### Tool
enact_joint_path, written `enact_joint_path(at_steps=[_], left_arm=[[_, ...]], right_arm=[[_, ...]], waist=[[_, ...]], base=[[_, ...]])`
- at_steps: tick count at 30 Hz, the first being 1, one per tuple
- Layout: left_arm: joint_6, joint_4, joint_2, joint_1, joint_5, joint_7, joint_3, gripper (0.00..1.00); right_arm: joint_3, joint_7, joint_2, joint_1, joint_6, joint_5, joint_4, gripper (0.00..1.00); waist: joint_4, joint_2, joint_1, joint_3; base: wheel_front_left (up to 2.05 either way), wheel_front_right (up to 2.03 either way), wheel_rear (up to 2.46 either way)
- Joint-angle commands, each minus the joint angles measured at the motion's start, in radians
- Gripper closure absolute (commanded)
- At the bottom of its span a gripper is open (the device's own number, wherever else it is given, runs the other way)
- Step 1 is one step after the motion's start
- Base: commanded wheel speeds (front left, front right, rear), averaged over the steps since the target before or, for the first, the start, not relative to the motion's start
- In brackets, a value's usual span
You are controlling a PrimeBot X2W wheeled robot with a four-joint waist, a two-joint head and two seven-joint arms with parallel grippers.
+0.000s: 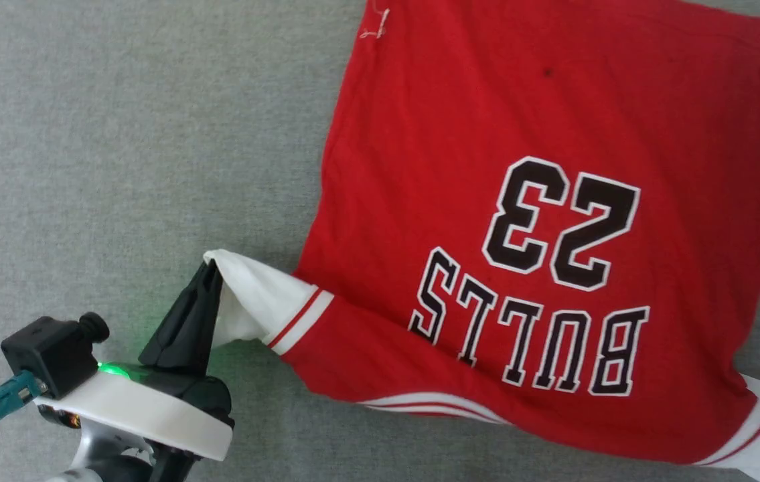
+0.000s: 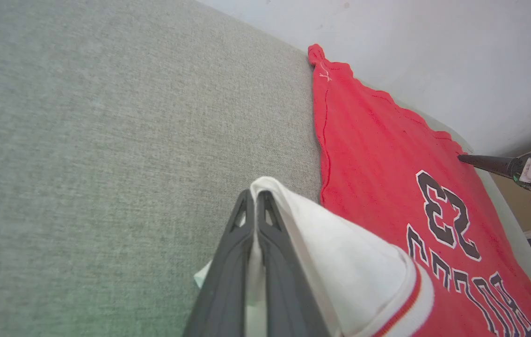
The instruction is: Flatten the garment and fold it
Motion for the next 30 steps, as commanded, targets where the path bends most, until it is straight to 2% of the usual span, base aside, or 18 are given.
enact_joint_path(at_steps=[1, 4, 5, 6, 7, 14, 20, 24, 30], left_arm=[[-0.008, 0.004, 0.005, -0.019, 0.008, -0.007, 0.003, 1.0], [-0.008, 0.006, 0.007, -0.022, 0.008, -0.009, 0.004, 1.0], [-0.007, 0.006, 0.008, -0.023, 0.007, -0.009, 0.005, 1.0], [-0.007, 0.007, 0.009, -0.024, 0.008, -0.009, 0.005, 1.0], [-0.006, 0.007, 0.009, -0.025, 0.008, -0.01, 0.006, 1.0], [-0.004, 0.011, 0.014, -0.022, 0.01, -0.017, 0.011, 1.0], [0.007, 0.032, 0.011, -0.011, 0.022, -0.034, 0.014, 1.0], [0.022, 0.047, 0.016, 0.018, 0.035, -0.034, 0.02, 1.0], [0.042, 0.052, 0.023, 0.067, 0.046, -0.025, 0.026, 1.0]], right_arm=[[-0.008, -0.005, 0.002, -0.012, -0.001, -0.009, 0.013, 0.0], [-0.021, -0.006, 0.007, -0.014, -0.001, -0.021, 0.034, 0.0], [-0.022, -0.006, 0.009, -0.015, -0.001, -0.024, 0.04, 0.1], [-0.025, -0.008, 0.012, -0.018, -0.001, -0.028, 0.046, 0.63], [-0.026, -0.011, 0.013, -0.019, -0.001, -0.032, 0.049, 1.0], [-0.009, -0.042, 0.019, -0.024, -0.001, -0.019, 0.048, 1.0], [-0.016, -0.116, 0.018, 0.019, -0.001, 0.052, -0.021, 1.0], [-0.024, -0.136, 0.026, 0.145, -0.001, 0.137, -0.135, 1.0], [-0.096, -0.116, 0.078, 0.467, -0.001, 0.248, -0.351, 1.0]], waist=[[0.017, 0.0, -0.0002, 0.016], [0.018, 0.0, -0.0002, 0.019], [0.017, 0.0, -0.0002, 0.02], [0.016, 0.0, -0.0002, 0.019], [0.015, 0.0, -0.0002, 0.018], [-0.003, 0.0, -0.0002, -0.019], [-0.017, 0.0, -0.0002, -0.108], [-0.031, 0.0, -0.0002, -0.175], [-0.05, 0.0, -0.0002, -0.25]], base=[[0.0, 0.0, 0.0], [0.0, 0.0, 0.0], [0.0, 0.0, 0.0], [0.0, 0.0, 0.0], [0.0, 0.0, 0.0], [0.0, 0.0, 0.0], [0.0, 0.0, 0.0], [0.0, 0.0, 0.0], [0.0, 0.0, 0.0]])
